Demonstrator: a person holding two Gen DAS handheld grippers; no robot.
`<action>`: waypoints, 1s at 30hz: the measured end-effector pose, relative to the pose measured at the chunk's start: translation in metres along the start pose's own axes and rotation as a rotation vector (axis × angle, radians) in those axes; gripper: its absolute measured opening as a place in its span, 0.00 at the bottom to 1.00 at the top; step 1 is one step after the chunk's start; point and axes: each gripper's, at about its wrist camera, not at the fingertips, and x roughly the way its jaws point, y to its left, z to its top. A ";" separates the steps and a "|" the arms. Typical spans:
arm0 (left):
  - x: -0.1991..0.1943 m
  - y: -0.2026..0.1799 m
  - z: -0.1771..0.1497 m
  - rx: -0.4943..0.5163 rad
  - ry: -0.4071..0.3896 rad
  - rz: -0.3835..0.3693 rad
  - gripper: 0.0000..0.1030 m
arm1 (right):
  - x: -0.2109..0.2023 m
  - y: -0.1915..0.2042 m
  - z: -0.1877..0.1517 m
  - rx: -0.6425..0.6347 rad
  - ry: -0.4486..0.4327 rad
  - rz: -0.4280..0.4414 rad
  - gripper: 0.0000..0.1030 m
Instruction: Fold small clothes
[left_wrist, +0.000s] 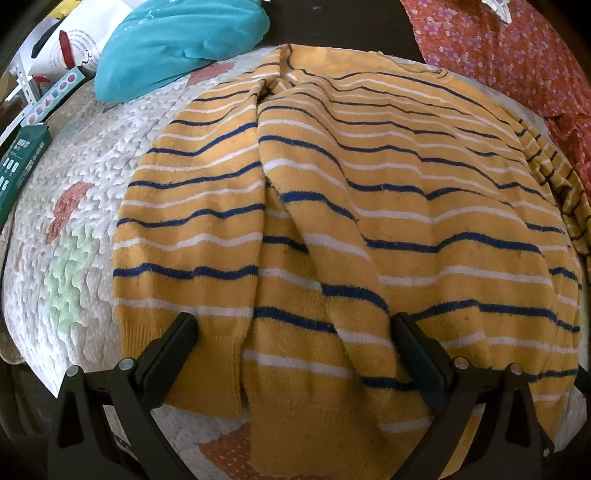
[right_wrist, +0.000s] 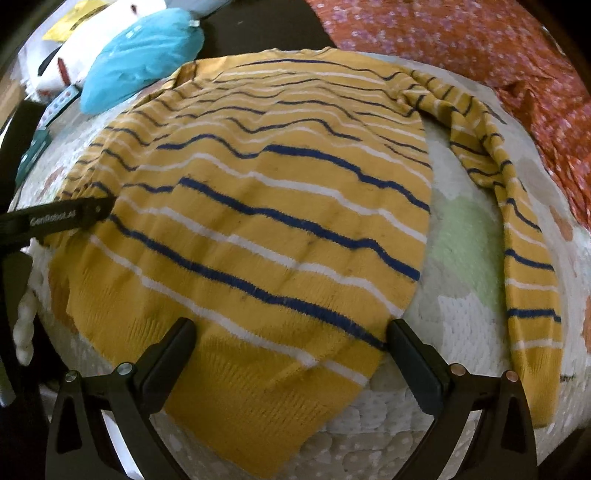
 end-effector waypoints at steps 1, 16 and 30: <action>0.000 -0.001 0.000 -0.005 0.000 0.004 1.00 | 0.000 0.000 0.000 -0.007 0.001 0.001 1.00; -0.001 0.005 -0.005 0.020 -0.044 -0.056 1.00 | 0.004 0.010 0.004 0.047 0.014 -0.067 1.00; 0.004 0.006 0.001 0.007 -0.036 -0.053 1.00 | 0.007 0.013 0.008 0.067 0.034 -0.101 1.00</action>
